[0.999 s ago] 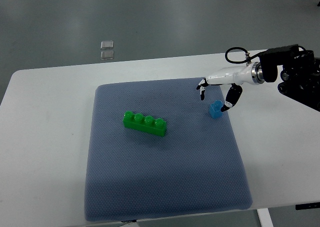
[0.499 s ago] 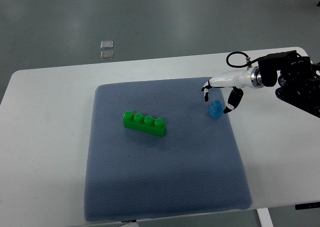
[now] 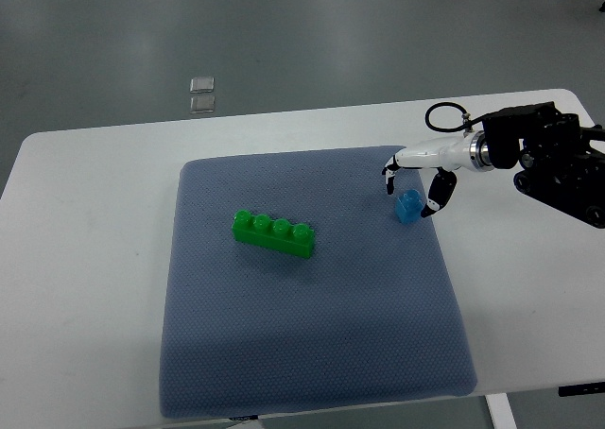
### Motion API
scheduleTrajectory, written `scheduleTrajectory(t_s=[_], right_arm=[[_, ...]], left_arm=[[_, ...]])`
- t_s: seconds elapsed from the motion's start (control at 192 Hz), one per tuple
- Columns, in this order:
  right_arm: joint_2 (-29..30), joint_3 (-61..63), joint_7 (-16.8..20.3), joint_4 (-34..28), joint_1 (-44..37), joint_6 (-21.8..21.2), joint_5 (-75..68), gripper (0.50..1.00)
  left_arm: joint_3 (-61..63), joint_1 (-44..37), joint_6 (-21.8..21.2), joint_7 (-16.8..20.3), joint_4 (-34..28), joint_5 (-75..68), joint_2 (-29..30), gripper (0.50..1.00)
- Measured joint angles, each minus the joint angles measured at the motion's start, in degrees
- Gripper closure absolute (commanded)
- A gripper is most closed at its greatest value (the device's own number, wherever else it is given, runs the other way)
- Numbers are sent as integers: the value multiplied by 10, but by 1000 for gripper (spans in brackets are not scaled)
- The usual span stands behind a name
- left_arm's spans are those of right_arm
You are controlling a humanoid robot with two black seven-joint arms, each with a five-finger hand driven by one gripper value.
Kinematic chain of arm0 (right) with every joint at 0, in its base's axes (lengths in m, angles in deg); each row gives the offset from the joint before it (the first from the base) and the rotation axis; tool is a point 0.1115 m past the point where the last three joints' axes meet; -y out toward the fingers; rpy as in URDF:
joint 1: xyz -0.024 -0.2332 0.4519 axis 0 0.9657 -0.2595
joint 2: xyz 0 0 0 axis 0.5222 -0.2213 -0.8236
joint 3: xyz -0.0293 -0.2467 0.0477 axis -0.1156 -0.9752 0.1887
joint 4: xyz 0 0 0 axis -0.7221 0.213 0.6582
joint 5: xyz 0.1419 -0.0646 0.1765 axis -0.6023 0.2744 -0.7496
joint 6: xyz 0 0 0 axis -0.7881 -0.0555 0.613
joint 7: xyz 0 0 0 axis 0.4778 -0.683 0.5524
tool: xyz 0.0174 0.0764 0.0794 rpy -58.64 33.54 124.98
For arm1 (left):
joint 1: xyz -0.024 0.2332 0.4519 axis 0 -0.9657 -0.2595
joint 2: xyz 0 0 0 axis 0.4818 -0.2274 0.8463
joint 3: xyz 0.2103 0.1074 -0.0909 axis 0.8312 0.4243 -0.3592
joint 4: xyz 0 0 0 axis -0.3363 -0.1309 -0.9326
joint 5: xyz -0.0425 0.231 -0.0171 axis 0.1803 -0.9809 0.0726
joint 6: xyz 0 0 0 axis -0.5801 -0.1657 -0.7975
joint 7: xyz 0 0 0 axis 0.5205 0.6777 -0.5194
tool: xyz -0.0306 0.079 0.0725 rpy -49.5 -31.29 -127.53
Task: Stack blue block on green block with right hand
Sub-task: 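Close the right hand fingers around the small blue block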
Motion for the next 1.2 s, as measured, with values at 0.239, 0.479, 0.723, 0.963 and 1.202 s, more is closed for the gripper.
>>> scheduleTrajectory(t_s=[0.239, 0.479, 0.723, 0.963, 1.202], right_arm=[[1, 0, 0, 2, 3, 0, -1, 599], [1, -1, 1, 22, 7, 11, 2, 601], [6, -1, 10, 25, 9, 13, 2, 601], [14, -1, 12, 23, 9, 13, 0, 601], [17, -1, 15, 24, 8, 12, -1, 603]], left_arm=[[0, 0, 0, 0, 0, 0, 0, 500], [0, 0, 0, 0, 0, 0, 0, 500], [0, 0, 0, 0, 0, 0, 0, 500], [0, 0, 0, 0, 0, 0, 0, 500], [0, 0, 0, 0, 0, 0, 0, 500]])
